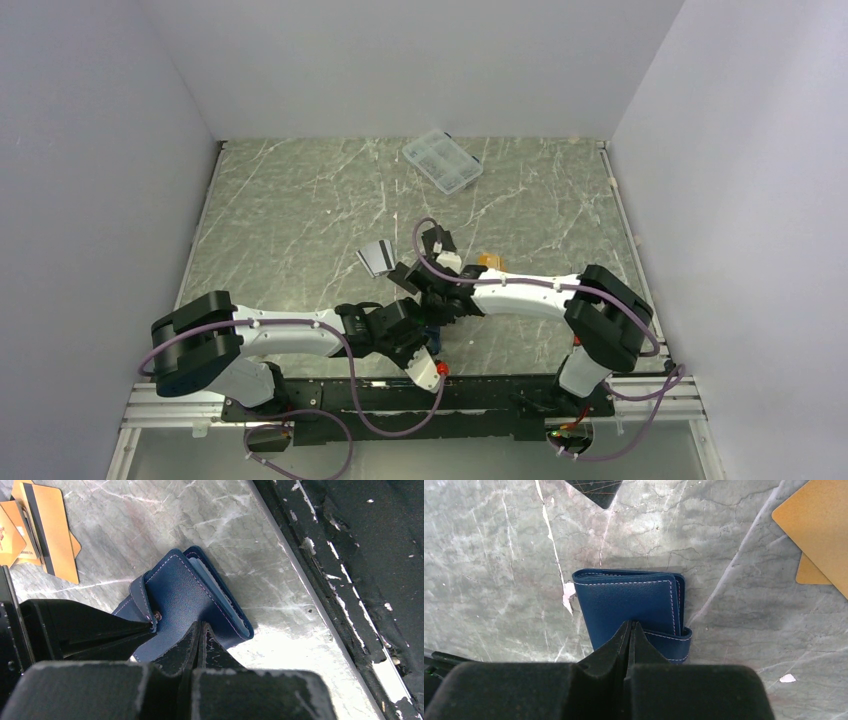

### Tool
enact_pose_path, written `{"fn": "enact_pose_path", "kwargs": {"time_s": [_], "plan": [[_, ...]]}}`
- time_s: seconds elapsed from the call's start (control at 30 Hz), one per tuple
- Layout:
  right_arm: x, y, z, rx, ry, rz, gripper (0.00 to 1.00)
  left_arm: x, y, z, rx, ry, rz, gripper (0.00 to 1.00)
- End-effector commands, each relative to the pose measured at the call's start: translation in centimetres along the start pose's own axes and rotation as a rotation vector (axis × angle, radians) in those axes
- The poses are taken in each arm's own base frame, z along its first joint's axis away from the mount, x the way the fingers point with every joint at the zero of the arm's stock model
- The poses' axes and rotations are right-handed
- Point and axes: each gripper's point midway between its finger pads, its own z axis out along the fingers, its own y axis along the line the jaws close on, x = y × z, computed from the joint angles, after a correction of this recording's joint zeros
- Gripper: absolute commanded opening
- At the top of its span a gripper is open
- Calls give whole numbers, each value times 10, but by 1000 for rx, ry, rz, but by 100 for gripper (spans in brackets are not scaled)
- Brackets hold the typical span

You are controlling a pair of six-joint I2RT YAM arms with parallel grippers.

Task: Put the credit cards into the card holder
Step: Close the card holder at the center of the board.

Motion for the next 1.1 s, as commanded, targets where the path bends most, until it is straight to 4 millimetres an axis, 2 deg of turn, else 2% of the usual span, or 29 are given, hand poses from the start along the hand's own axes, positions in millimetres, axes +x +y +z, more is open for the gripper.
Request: {"fn": "enact_pose_path", "kwargs": {"time_s": [0.0,0.2,0.67,0.93,1.07], "plan": [[36,-34,7,100,96,-9,0,11,-22,5,83,35,-11,0],[44,-52,6,146,95,-20,0,12,-22,6,85,39,-8,0],[49,-75,1,197,84,-47,0,11,-24,5,94,39,-14,0],[47,-71,2,198,82,-67,0,10,-22,4,94,38,-19,0],[47,-79,-1,220,76,-64,0,11,-24,5,97,40,-17,0]]}}
